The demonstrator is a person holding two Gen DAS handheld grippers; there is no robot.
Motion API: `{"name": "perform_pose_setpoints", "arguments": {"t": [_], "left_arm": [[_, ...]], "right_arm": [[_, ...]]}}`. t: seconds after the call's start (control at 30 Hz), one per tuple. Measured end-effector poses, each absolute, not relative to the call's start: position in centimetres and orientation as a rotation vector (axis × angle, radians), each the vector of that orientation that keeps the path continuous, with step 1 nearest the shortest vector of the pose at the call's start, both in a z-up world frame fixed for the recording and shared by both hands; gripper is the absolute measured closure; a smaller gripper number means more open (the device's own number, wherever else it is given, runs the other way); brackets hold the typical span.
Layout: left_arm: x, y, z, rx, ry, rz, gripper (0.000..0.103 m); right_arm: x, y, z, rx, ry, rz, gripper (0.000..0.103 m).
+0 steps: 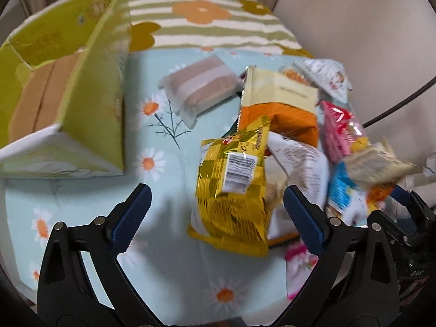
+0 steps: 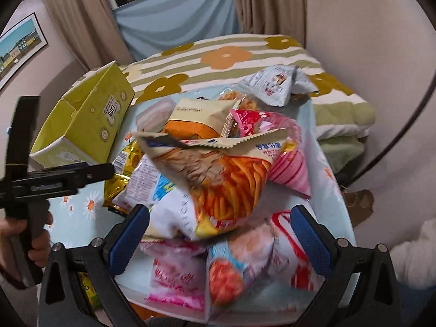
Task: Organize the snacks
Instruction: 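Grasp the gold bag with the left tool while the right tool grasps the fries bag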
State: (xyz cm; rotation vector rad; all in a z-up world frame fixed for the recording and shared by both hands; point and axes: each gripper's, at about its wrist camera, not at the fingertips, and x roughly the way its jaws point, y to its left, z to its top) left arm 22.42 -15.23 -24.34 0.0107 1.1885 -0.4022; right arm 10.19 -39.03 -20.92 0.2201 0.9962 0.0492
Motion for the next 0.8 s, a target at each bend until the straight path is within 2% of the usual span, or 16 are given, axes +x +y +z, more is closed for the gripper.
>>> {"name": "perform_pose_setpoints", "arguments": {"t": [0.07,0.27,0.4,0.47,0.57,0.63,0.67,0.7,0.8], "left_arm": [[23.0,-15.8,-25.3,0.03,1.21,-0.396,0.009],[23.9,-16.8,-27.4,0.028,1.27,-0.402,0.024],[24.3,-16.8,-29.1,-0.027,1.321,-0.432,0.041],[24.4,-16.7,-29.3,-0.053,1.329,-0.433,0.042],[24.3,-17.0,-29.3,-0.036,1.326,-0.432,0.046],[24.2,-17.2,-29.3,-0.029,1.324,-0.434,0.047],[24.1,-17.1,-29.3,-0.026,1.322,-0.433,0.047],[24.0,-17.0,-29.2,-0.021,1.321,-0.43,0.047],[23.6,-16.9,-28.8,-0.005,1.311,-0.42,0.048]], "right_arm": [[10.8,-39.1,-21.4,0.224,1.002,0.07,0.0],[12.3,-39.4,-22.6,0.229,1.005,0.13,0.0],[13.1,-39.3,-23.0,0.215,1.006,0.153,0.0],[13.2,-39.2,-23.1,0.213,0.998,0.164,0.001],[13.4,-39.2,-23.3,0.228,0.999,0.188,0.014],[13.5,-39.3,-23.3,0.252,0.994,0.21,0.031],[13.5,-39.3,-23.3,0.26,0.995,0.219,0.035],[13.5,-39.3,-23.2,0.261,0.994,0.223,0.045],[13.3,-39.2,-22.9,0.249,0.987,0.22,0.051]]}}
